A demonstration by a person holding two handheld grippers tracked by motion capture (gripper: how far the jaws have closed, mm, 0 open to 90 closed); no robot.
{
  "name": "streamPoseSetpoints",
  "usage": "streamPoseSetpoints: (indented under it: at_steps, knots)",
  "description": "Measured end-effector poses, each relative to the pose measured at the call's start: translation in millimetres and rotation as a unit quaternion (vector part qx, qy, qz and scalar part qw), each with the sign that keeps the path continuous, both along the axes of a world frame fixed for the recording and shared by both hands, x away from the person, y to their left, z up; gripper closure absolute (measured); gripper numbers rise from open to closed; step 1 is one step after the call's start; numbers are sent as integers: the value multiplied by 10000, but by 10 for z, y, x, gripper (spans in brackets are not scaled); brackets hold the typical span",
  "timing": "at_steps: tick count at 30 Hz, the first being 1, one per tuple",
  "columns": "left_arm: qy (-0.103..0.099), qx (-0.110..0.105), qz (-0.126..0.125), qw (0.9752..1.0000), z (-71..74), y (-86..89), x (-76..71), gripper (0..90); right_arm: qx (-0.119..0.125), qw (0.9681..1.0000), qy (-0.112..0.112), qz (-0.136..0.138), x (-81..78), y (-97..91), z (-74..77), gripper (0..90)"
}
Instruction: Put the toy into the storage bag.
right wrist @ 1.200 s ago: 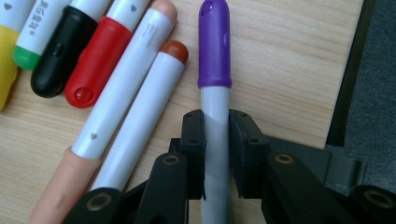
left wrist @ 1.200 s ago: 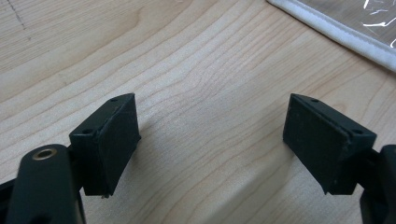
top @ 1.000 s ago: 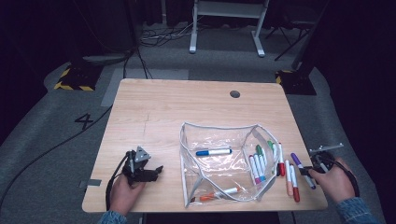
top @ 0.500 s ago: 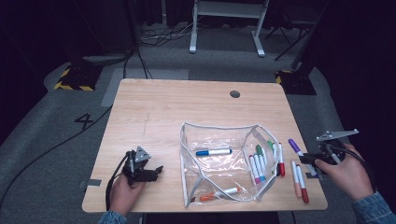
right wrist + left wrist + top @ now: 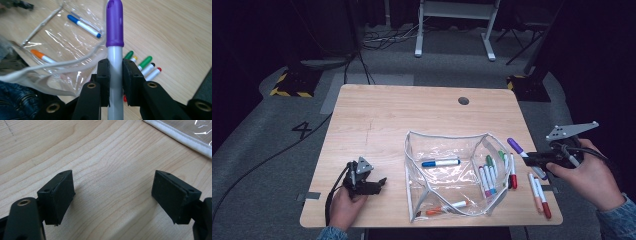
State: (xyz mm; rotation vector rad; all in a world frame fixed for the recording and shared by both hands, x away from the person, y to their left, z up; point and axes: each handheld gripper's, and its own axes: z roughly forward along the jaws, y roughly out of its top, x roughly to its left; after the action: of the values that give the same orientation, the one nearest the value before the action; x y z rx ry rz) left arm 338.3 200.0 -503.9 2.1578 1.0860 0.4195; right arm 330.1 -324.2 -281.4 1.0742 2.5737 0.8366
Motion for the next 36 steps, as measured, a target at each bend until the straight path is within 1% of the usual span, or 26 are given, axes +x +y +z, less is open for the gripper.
streamPoseSetpoints:
  at_steps: [1, 2, 6, 8, 12, 19, 23, 25, 26, 28, 32, 36]
  knots:
    - [0, 2, -2, 10000, 0, 0, 0, 187, 0, 9999, -17, 115, -8, 50, 32, 771]
    - [-1, 1, 0, 10000, 0, 0, 0, 187, 3, 9999, -19, 154, -14, 80, 49, 771]
    - [-4, 3, 2, 10000, -2, -2, 4, 186, -43, 9988, -54, 485, -27, 261, 126, 771]
    - [9, -11, 5, 10000, -3, -6, 6, 184, -69, 9982, -66, 598, -29, 341, 148, 771]
    - [15, 1, -1, 10000, -2, -4, 6, 184, -101, 9958, -97, 905, -36, 543, 189, 771]
    - [-1, -1, 10, 10000, -4, -6, 5, 184, -212, 9913, -75, 1300, -27, 838, 225, 771]
    - [-3, 0, 13, 10000, -4, -6, 2, 184, -263, 9881, -62, 1517, -21, 999, 233, 771]
    - [-8, 7, 14, 10000, -3, -5, 2, 184, -295, 9863, -26, 1620, -17, 1078, 225, 771]
    - [11, -24, 27, 10000, -6, -9, 0, 184, -318, 9855, -17, 1669, -15, 1117, 219, 772]
    - [-2, 0, 12, 10000, -4, -5, 2, 184, -356, 9835, 24, 1771, -13, 1197, 202, 771]
    - [-9, -9, 26, 10000, -5, -7, 2, 184, -461, 9790, 107, 1985, -4, 1352, 148, 771]
    - [-5, -15, 24, 10000, -5, -8, 2, 184, -570, 9747, 217, 2150, 11, 1495, 63, 771]
